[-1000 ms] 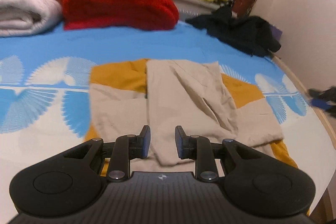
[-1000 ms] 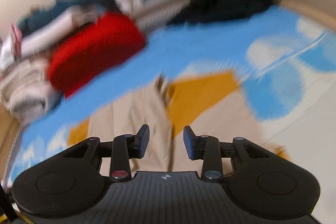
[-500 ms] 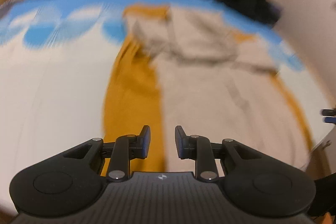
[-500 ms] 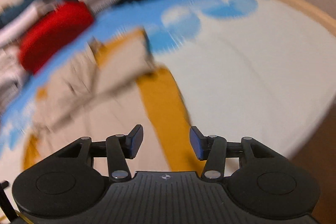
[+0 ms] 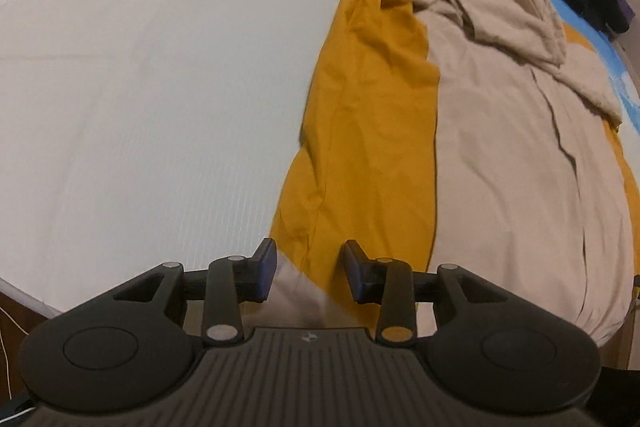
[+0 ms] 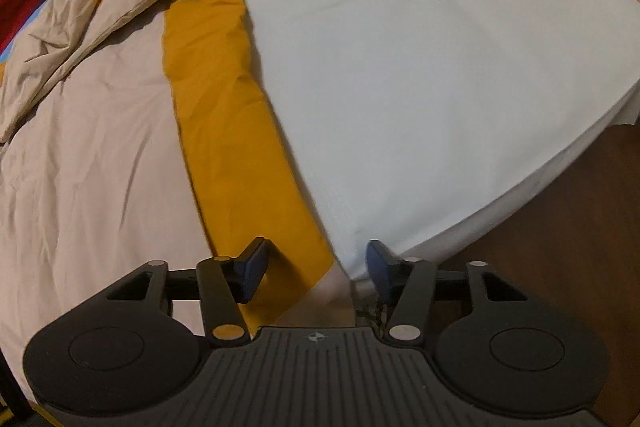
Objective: Fold large clothes
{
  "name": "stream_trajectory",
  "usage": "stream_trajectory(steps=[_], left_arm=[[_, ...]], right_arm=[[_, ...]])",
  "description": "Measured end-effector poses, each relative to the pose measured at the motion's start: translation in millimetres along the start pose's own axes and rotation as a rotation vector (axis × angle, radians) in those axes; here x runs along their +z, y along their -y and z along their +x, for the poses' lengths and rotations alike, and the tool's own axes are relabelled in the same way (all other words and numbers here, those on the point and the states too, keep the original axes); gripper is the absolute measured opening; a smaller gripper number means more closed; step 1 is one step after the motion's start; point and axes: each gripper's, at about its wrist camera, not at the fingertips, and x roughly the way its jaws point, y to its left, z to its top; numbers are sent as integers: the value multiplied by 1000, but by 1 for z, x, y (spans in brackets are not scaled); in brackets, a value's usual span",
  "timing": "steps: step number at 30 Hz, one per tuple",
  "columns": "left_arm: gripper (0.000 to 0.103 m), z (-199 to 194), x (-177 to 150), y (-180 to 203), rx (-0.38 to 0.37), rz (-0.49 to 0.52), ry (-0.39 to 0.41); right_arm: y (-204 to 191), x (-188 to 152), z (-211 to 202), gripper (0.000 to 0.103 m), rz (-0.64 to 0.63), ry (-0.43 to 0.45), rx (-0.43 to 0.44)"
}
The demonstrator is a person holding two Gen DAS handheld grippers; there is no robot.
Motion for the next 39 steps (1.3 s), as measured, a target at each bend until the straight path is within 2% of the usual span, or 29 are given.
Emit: stream_trajectory(steps=[4,8,11,15,18,20,22,24,26,29,30,31,33,37,38,39], left_arm=[[45,3,-4,-2,20,17,-10],[48,4,-3,5,43,18,-1],[53,5,-5,9,62,34,0],[55,8,-5,10,71,51,5],[55,8,-4,8,68,36,10],[54,9,-3,8,62,38,13],[16,5,-3,9,30,48,26],[11,-2,-2,10,-7,44,59],[11,-9,-2,11,-36,49,90],[14,-3,-4,11,-20,39,48],[17,0,-5,11,-13,39,35],[28,2,-6,13,-4,48,22],[34,7,-8,17,18,79,2],[34,8,-9,20,39,111,8],[29,7,-9,20,39,111,16],[17,5,-9,19,37,109,27]], right_arm=[[-5,-2,-1,59,-20,-1,22],[-11,-5,-4,51,-50,4,30],[-13,-6,-3,35,-64,8,21],[-13,-6,-10,13,-64,25,54],[-16,-4,-16,9,-58,69,77],[-18,-3,-22,8,-46,105,109],[-21,-3,-30,8,-37,149,151],[-22,-3,-36,8,-22,186,209],[-24,-3,-39,9,-17,200,241],[-19,-3,-28,13,9,151,172],[-16,-3,-24,14,21,130,143],[-13,-3,-19,18,24,109,117],[-12,-4,-9,23,16,58,65],[-18,-11,-2,24,-30,25,28],[-19,-11,-1,25,-39,25,29],[-21,-11,-2,26,-48,27,32]])
